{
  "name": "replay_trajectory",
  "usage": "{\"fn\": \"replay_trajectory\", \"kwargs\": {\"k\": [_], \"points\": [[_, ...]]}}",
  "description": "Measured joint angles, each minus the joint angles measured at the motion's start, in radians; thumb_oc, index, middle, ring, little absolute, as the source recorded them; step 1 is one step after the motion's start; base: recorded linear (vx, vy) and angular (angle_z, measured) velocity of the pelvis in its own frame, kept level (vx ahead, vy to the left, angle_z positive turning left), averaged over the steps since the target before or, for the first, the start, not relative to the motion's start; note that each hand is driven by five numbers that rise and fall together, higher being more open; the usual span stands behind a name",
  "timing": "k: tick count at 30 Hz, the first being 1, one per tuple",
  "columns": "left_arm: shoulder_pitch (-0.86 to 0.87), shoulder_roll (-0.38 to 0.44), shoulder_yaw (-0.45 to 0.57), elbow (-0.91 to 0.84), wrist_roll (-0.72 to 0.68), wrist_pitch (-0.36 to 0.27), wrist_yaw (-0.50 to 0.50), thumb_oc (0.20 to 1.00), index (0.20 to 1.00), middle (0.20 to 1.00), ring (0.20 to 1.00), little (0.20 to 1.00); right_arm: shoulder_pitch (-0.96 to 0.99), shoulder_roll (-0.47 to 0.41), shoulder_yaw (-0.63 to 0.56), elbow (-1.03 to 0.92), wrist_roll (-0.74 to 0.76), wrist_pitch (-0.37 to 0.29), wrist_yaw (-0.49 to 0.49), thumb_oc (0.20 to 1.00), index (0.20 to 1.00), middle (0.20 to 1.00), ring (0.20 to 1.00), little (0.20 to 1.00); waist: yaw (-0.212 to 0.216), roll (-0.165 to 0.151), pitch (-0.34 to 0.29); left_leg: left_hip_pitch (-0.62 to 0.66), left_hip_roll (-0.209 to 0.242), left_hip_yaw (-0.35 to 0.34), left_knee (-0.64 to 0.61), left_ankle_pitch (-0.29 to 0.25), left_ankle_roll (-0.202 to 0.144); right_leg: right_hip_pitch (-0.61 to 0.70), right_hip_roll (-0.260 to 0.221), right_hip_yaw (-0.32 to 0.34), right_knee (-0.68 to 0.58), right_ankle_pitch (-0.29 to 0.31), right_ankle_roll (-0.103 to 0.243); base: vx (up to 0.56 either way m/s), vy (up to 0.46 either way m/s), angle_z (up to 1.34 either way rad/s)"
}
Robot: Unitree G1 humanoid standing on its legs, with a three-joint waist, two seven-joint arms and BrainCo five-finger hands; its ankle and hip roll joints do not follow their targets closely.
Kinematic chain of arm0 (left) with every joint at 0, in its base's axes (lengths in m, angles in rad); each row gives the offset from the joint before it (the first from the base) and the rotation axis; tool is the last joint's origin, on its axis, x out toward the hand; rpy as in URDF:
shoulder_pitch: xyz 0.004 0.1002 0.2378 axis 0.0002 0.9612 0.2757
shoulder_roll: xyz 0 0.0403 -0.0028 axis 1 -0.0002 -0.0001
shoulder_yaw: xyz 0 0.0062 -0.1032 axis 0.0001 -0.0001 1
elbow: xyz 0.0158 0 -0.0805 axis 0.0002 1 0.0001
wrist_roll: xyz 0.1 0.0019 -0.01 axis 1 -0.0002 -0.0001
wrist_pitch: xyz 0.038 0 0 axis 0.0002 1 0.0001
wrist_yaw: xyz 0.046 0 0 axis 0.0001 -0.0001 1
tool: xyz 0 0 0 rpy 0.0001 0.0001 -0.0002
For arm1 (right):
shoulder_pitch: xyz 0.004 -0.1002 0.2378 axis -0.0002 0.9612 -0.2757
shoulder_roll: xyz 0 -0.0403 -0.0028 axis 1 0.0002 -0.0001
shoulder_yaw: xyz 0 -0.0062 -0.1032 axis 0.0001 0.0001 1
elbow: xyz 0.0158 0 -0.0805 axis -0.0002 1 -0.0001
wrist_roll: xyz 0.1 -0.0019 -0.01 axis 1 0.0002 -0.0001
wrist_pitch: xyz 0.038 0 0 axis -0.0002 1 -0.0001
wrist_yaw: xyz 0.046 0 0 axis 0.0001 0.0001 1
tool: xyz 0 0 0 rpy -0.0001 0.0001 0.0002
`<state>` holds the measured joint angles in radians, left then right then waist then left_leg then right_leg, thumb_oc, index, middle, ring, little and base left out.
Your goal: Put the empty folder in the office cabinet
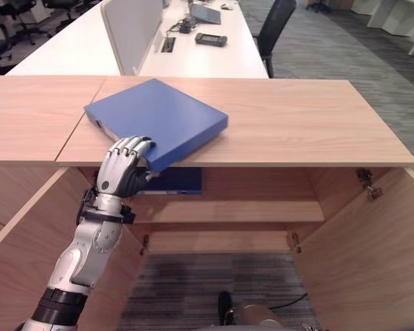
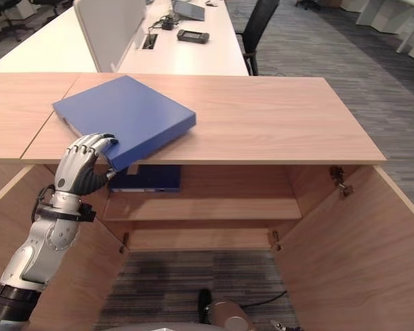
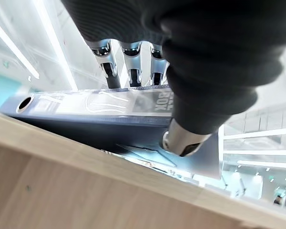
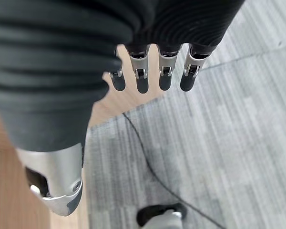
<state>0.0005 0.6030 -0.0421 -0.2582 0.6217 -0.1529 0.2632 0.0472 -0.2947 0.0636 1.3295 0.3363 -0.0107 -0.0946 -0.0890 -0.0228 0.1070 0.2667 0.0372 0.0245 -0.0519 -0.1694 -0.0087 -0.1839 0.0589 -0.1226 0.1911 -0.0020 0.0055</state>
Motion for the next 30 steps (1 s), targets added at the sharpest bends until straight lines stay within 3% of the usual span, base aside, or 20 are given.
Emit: {"fn": "replay_trajectory", "kwargs": {"k": [9,13,18,25,30], "points": [[-0.007,0.006,0.001,-0.158,-0.253,-0.071,-0.169,0.2,0.2,0.2,0.2,0.2,-0.024,0.003,0.007,0.004,0.036,-0.004,0.028,1.0,1.0,1.0,1.0,1.0,0.018,-0.001,0.004,0.0,-0.008,-0.011,-0.002,0.0,0.001,0.009,-0.013,-0.008,-0.003,0.0,0.001,-0.01,-0.012,0.04],[-0.055,-0.01,-0.035,-0.191,-0.448,-0.078,-0.226,0.2,0.2,0.2,0.2,0.2,-0.026,0.003,0.02,0.001,0.036,-0.004,0.037,1.0,1.0,1.0,1.0,1.0,0.017,-0.001,0.005,-0.001,-0.008,-0.016,0.003,0.0,0.001,0.006,-0.014,-0.011,0.002,0.0,0.001,-0.01,0.0,0.02],[-0.163,-0.022,-0.126,-0.275,-0.82,-0.054,-0.346,0.2,0.2,0.2,0.2,0.2,-0.03,0.004,0.027,0.005,0.035,-0.003,0.052,1.0,1.0,1.0,1.0,1.0,0.007,0.007,0.011,0.003,-0.012,-0.014,0.003,0.0,0.001,0.005,-0.016,-0.008,0.005,-0.003,0.003,0.01,0.022,-0.01],[-0.301,-0.112,-0.294,-0.254,-1.268,-0.011,-0.36,0.2,0.2,0.2,0.2,0.2,-0.115,0.085,0.065,0.035,0.026,0.021,0.035,1.0,1.0,1.0,1.0,1.0,-0.018,0.048,-0.002,0.012,-0.014,-0.008,0.005,0.0,0.001,0.011,-0.017,-0.003,0.012,-0.003,0.002,0.01,0.018,-0.02],[-0.304,-0.117,-0.318,-0.248,-1.323,-0.007,-0.354,0.2,0.2,0.2,0.2,0.2,-0.125,0.083,0.065,0.05,0.026,0.023,0.034,1.0,1.0,1.0,1.0,1.0,-0.016,0.041,-0.01,0.019,-0.014,-0.009,0.005,0.0,0.001,0.011,-0.018,-0.004,0.03,-0.013,-0.007,0.0,0.0,0.0]]}}
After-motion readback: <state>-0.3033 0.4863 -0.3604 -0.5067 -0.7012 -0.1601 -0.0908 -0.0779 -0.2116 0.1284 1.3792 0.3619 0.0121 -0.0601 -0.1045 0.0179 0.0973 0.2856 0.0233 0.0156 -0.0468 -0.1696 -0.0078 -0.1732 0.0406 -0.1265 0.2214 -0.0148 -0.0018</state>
